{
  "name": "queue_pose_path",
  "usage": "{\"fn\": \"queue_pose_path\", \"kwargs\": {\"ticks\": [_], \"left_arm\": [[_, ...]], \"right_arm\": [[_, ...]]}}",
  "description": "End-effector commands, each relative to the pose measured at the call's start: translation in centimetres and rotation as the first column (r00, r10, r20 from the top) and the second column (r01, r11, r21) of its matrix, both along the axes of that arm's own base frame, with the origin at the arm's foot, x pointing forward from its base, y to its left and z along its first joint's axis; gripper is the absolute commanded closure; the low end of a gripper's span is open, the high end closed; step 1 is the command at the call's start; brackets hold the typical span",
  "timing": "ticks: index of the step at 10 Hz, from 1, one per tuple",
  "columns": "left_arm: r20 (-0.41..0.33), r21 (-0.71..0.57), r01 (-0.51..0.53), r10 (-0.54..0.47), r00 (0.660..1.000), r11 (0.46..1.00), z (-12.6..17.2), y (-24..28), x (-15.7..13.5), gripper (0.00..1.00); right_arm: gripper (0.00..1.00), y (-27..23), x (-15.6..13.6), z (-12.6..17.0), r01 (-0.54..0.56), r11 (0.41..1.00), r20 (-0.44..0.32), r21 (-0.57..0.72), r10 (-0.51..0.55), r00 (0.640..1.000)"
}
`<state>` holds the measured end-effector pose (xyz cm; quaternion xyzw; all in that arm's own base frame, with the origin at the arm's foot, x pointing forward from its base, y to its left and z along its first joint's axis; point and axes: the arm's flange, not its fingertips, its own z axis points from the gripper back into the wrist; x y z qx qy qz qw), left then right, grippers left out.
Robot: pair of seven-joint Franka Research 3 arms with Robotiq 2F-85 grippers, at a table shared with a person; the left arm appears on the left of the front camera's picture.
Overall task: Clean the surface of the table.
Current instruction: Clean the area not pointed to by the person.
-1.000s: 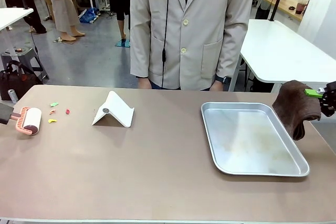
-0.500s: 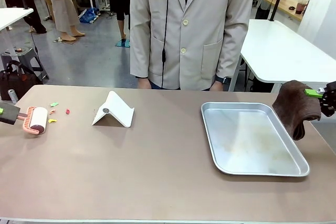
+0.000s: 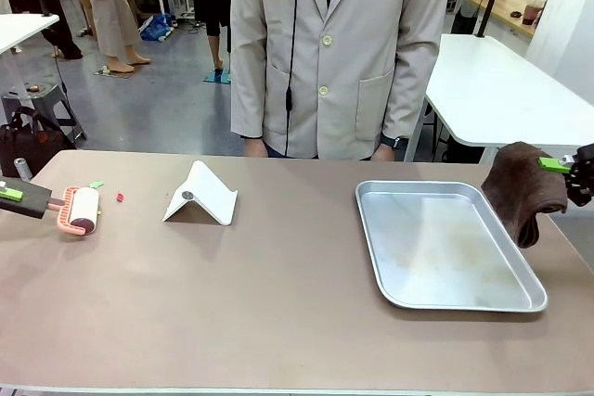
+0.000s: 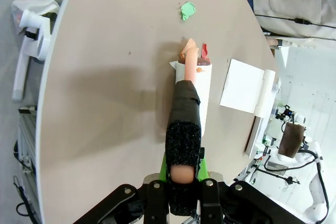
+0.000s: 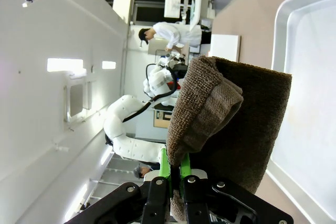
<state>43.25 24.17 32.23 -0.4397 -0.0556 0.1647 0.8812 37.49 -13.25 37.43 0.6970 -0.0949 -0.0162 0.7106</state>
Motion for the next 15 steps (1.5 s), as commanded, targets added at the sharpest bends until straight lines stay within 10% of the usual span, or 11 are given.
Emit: {"fn": "queue_pose_path", "kwargs": {"ticks": [1, 15], "left_arm": [[-0.073, 0.015, 0.004, -0.002, 0.997, 1.0, -1.8, -1.5, 1.2, 0.99], [-0.044, -0.112, 0.102, -0.108, 0.993, 0.988, 0.4, -5.9, 5.6, 0.99]], "right_arm": [[0.93, 0.1, 0.0, 0.5, 0.0, 1.0, -0.005, 0.001, 0.0, 1.0], [0.93, 0.1, 0.0, 0.5, 0.0, 1.0, -0.005, 0.001, 0.0, 1.0]]}}
